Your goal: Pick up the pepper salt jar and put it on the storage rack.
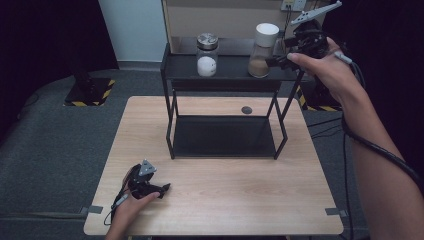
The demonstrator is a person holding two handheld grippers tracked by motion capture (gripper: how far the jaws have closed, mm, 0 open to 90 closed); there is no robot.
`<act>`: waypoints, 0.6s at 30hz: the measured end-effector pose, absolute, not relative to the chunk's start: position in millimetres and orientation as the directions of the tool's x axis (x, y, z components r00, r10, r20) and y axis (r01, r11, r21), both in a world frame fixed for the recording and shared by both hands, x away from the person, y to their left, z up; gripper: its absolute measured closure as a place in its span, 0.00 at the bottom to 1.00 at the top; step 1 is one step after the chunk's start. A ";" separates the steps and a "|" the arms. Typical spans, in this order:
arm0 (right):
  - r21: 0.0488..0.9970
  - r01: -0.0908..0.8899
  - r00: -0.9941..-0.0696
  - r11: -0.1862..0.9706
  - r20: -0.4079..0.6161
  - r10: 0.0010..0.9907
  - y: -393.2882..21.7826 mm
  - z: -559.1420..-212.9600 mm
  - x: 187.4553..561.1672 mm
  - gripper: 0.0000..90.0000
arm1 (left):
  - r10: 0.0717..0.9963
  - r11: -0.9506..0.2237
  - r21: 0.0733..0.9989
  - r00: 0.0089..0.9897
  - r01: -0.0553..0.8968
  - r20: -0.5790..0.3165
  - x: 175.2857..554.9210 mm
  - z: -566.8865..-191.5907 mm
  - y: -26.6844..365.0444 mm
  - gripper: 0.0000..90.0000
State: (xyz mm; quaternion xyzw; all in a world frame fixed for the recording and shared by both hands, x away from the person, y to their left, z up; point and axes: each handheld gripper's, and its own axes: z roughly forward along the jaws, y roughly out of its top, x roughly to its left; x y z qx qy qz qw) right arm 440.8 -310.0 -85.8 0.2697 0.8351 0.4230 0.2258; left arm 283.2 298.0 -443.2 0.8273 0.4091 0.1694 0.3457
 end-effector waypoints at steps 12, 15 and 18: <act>0.809 0.254 -0.764 0.531 -0.169 0.622 -304.7 -84.0 419.2 0.05 | 0.795 -0.426 0.710 0.606 0.560 -0.001 282.8 -443.1 297.6 0.00; 0.800 0.252 -0.769 0.545 -0.176 0.614 -301.2 -86.6 413.9 0.05 | 0.794 -0.430 0.708 0.608 0.560 0.001 283.2 -442.6 297.8 0.00; 0.784 0.248 -0.774 0.569 -0.193 0.604 -296.0 -88.6 408.1 0.05 | 0.794 -0.430 0.708 0.608 0.560 0.001 283.1 -442.7 297.7 0.00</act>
